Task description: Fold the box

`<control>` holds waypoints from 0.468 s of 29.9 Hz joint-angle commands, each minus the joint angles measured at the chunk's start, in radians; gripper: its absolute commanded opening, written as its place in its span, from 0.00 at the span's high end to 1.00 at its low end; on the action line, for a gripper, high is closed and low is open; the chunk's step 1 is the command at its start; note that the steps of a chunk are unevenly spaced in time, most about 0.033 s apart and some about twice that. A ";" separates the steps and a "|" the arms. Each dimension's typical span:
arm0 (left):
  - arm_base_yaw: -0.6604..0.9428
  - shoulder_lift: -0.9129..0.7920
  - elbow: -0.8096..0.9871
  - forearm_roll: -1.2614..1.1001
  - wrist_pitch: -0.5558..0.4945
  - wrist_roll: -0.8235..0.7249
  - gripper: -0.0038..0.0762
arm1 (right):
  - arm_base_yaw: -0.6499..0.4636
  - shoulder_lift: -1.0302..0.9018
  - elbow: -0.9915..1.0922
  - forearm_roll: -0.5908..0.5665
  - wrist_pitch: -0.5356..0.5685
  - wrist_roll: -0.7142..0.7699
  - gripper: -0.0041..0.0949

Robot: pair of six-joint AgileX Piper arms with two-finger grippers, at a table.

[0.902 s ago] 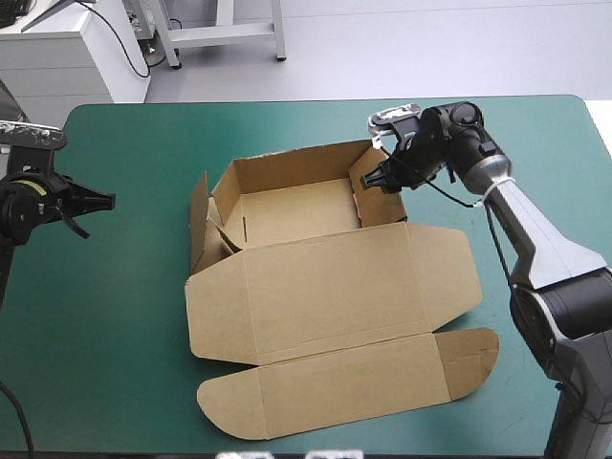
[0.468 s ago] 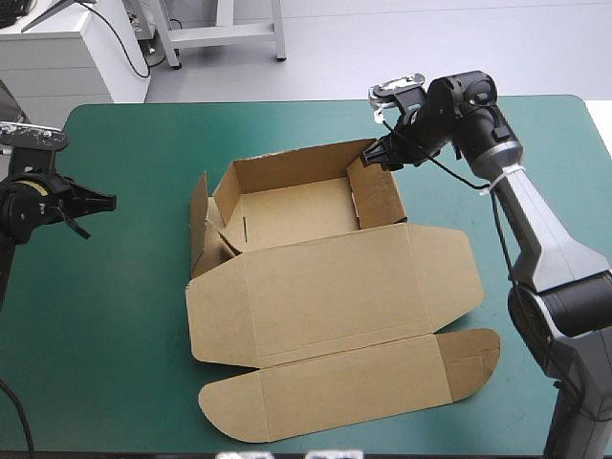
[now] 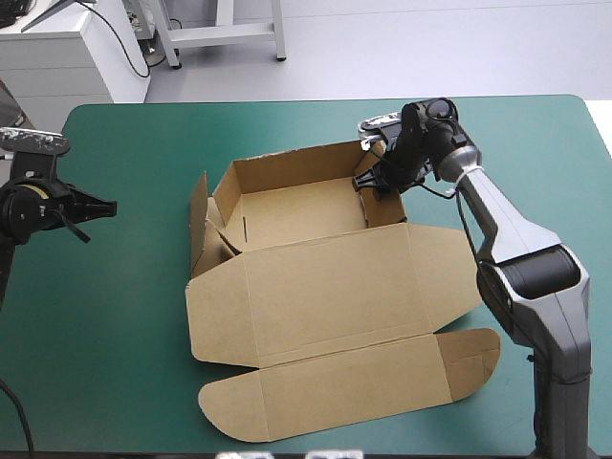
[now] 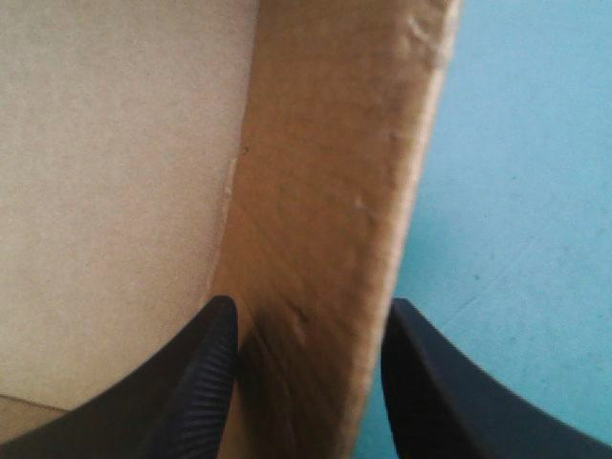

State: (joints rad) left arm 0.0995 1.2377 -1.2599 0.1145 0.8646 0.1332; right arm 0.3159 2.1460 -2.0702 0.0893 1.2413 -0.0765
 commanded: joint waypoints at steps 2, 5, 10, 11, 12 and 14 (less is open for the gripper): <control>0.002 -0.024 -0.024 0.002 -0.032 -0.002 0.94 | -0.001 -0.031 -0.028 0.007 0.001 0.004 0.65; 0.002 -0.024 -0.024 0.002 -0.032 -0.002 0.94 | -0.001 -0.031 -0.028 0.008 -0.005 0.006 0.98; 0.002 -0.024 -0.024 -0.003 -0.014 -0.004 0.94 | -0.001 -0.034 -0.041 0.008 -0.005 0.044 0.98; 0.002 -0.024 -0.024 0.001 -0.009 -0.004 0.94 | -0.001 -0.041 -0.041 0.008 -0.005 0.050 0.98; 0.002 -0.017 -0.024 0.003 -0.007 -0.004 0.94 | -0.001 -0.045 -0.041 0.008 -0.007 0.051 0.98; 0.002 -0.002 -0.024 0.007 -0.005 -0.004 0.94 | -0.003 -0.069 -0.041 0.008 -0.014 0.065 0.98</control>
State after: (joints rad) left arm 0.0995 1.2411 -1.2599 0.1121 0.8990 0.1332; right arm 0.3159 2.1769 -2.0762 0.0919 1.2341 -0.0326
